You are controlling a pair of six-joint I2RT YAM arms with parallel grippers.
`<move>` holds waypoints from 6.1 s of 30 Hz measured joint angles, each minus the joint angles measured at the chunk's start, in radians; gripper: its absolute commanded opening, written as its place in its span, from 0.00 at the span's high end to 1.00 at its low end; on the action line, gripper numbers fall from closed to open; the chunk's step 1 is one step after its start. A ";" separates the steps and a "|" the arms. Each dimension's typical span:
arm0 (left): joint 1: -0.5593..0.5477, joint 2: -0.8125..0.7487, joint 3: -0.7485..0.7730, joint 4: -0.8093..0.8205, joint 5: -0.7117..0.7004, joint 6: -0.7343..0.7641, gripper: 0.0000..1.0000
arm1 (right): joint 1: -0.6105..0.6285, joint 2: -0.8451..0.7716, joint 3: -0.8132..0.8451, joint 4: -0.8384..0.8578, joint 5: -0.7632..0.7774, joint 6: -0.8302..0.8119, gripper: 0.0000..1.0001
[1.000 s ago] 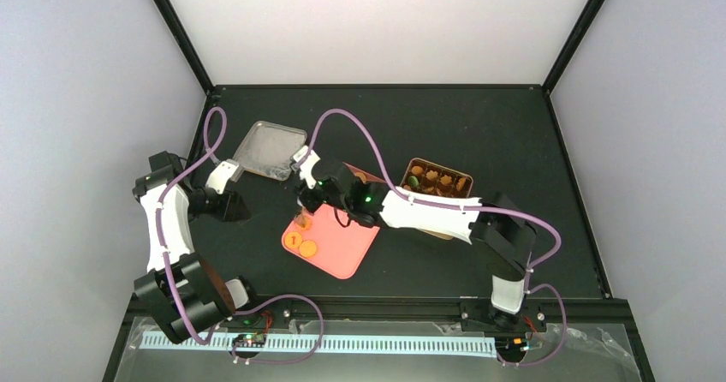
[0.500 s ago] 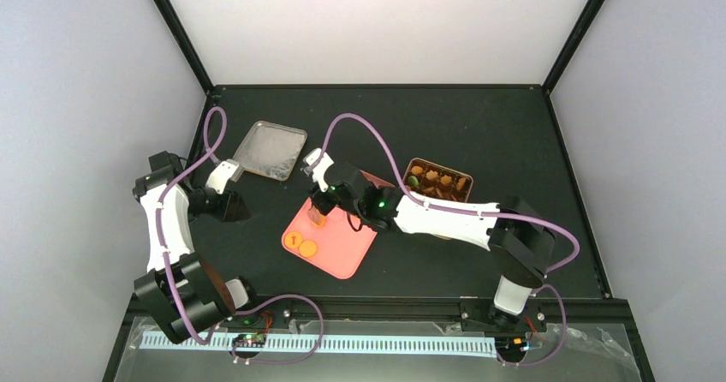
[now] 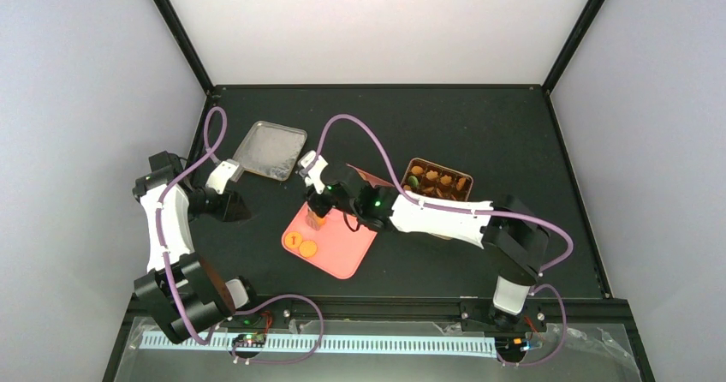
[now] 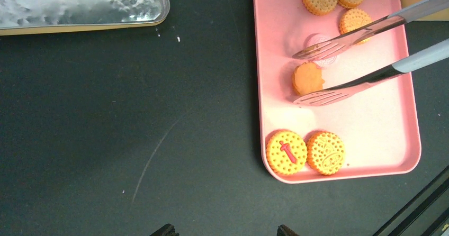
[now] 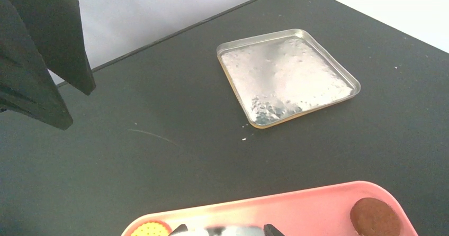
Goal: Pack the cookies
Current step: Pick up the fake cookies from the plate, then place the fake cookies in the empty pocket of the box, then place the clamp on the plate.
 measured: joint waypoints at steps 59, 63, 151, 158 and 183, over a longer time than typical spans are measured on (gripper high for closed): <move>0.000 0.015 0.002 -0.026 0.101 0.034 0.49 | -0.270 -0.958 -0.470 -0.626 0.496 0.224 0.63; 0.000 0.015 0.002 -0.026 0.101 0.034 0.49 | -0.270 -0.960 -0.468 -0.626 0.495 0.215 0.65; -0.223 0.472 0.231 0.436 -0.174 -0.611 0.45 | -0.287 0.007 0.008 -0.345 -0.279 0.548 0.62; -0.224 0.587 0.269 0.485 -0.272 -0.759 0.44 | -0.286 0.012 0.002 -0.340 -0.255 0.562 0.52; -0.232 0.673 0.359 0.661 -0.470 -0.829 0.44 | -0.276 -0.190 -0.104 -0.265 -0.186 0.504 0.49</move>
